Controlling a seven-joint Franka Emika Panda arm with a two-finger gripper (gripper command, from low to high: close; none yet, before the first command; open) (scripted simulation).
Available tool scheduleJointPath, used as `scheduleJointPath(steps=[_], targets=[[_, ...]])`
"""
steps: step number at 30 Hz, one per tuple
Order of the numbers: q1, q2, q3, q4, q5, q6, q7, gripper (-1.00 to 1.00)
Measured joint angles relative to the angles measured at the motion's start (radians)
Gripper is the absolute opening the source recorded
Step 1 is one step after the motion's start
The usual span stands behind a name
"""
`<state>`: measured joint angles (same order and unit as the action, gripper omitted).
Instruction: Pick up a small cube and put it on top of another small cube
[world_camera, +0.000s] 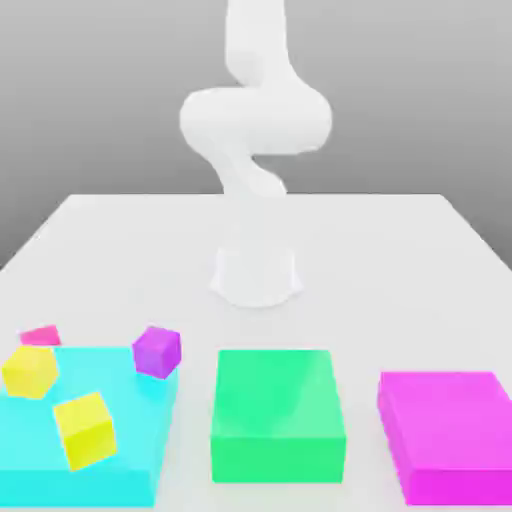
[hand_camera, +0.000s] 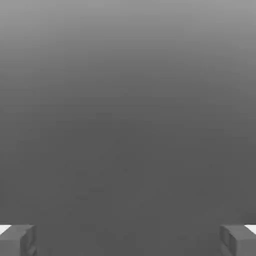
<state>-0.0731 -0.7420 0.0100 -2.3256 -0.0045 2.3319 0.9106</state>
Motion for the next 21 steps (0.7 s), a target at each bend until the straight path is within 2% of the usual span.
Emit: scheduleJointPath(steps=[11,21], targets=[[-0.306,0.258,0.026,-0.114,-0.031,0.141,0.498,0.0],[-0.538,0.488,0.002,-0.215,-0.068,0.267,0.95,0.0]])
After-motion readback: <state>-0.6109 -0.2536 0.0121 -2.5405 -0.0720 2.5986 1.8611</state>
